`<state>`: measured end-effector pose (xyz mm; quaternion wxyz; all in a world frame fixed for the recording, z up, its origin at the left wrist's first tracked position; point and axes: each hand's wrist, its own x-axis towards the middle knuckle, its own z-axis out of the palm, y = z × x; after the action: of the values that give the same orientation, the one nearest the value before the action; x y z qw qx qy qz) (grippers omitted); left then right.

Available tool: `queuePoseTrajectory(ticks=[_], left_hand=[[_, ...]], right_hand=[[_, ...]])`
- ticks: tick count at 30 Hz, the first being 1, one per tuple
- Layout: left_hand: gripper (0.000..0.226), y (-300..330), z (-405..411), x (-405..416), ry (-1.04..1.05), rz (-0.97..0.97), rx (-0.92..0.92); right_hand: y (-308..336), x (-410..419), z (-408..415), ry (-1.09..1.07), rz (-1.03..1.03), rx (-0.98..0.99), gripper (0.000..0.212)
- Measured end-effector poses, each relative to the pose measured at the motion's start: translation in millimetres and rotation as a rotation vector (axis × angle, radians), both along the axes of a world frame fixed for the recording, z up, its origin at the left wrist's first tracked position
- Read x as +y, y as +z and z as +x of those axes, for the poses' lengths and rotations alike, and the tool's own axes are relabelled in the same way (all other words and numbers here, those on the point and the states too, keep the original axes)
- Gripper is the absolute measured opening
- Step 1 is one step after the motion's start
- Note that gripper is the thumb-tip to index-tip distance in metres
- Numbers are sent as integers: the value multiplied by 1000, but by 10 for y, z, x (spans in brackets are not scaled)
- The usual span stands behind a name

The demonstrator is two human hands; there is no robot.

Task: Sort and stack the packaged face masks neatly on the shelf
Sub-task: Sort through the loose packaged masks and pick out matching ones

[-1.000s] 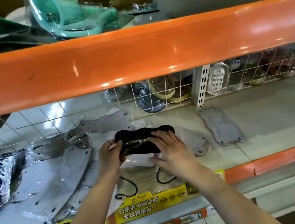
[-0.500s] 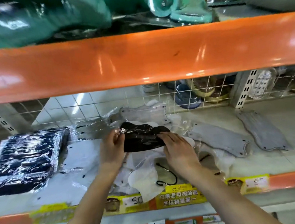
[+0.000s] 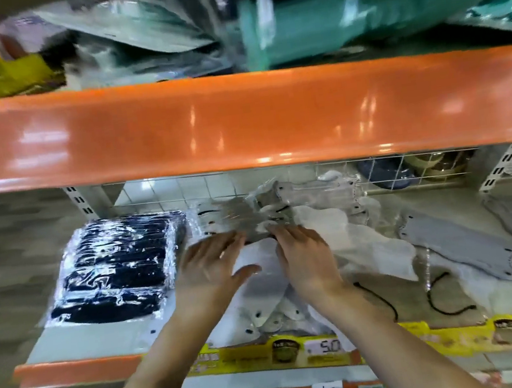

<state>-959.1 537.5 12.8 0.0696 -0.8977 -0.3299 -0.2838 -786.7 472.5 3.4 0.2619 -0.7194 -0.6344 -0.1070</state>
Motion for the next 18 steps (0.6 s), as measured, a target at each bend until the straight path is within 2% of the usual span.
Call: queuePoseTrajectory(ticks=[2, 7, 10, 18], left_hand=[[27, -19, -136, 36, 27, 52, -38], [32, -21, -648, 228, 141, -10, -167], [38, -12, -1011, 324, 183, -43, -150], [44, -255, -1817, 491, 343, -107, -152]], right_hand=[[30, 96, -167, 21, 65, -35, 30], [4, 340, -663, 171, 238, -52, 40], [-43, 457, -1018, 258, 254, -17, 45], [-281, 617, -1779, 514, -90, 16, 69]])
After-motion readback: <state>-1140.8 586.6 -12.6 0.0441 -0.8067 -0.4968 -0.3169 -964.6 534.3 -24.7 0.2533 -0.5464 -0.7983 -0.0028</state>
